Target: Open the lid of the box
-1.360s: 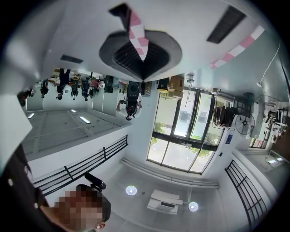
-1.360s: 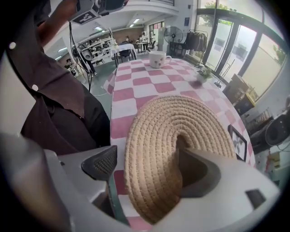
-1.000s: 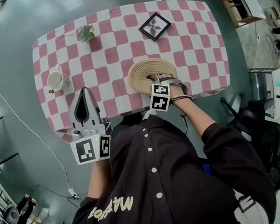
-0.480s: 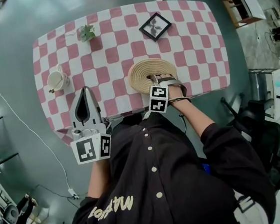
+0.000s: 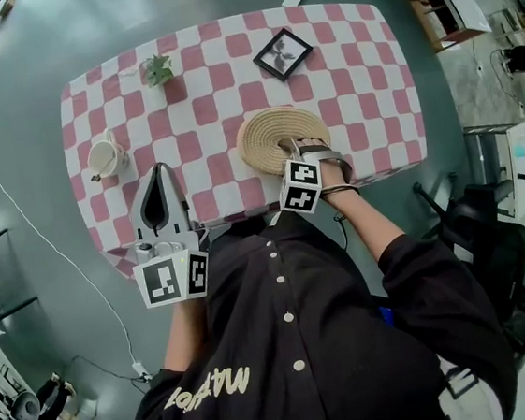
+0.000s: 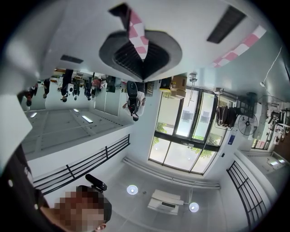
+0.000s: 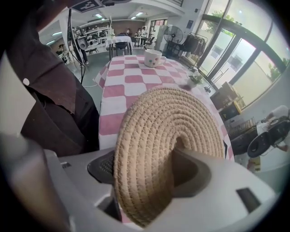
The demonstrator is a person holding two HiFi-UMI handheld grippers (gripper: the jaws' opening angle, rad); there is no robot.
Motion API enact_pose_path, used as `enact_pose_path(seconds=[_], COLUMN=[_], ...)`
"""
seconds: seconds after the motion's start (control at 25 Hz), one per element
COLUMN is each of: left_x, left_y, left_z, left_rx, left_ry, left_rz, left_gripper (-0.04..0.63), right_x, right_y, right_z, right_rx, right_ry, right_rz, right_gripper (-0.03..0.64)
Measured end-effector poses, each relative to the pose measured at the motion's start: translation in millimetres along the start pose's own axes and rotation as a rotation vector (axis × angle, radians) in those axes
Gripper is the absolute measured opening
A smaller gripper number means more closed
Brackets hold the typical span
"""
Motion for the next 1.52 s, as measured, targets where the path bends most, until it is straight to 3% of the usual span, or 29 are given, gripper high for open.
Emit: enact_pose_path(seconds=[0.84,1.08,1.28,1.52], left_x=[20,22,26,31], left_y=[-16,-20,-21,-23], left_z=[23,29,35,39], left_rx=[-0.050,-0.059,-0.070,-0.084], left_ry=[-0.012,-0.015,-0.019,-0.028], left_rz=[0.076,0.090,0.101,0.111], left_gripper=[0.011,0.011,0.011,0.011], right_x=[48,59,65,69], right_y=[101,148,184,235], right_z=[64,84,95,106], right_rx=[-0.252,-0.365,-0.410,-0.507], right_ry=[-0.282,-0.387,-0.485,-0.532], right_rz=[0.374,0.540,0.687,0.861], right_gripper=[0.314,0.314,0.314,0.316])
Point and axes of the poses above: the fingertips, and each gripper's own axes: y backward along the fingers, z to its right, x out of its top, the point moved 1 cm from there along y, backward along the fingers, and after that the axes turned 12 degrees about z, right-handed, at the moved point
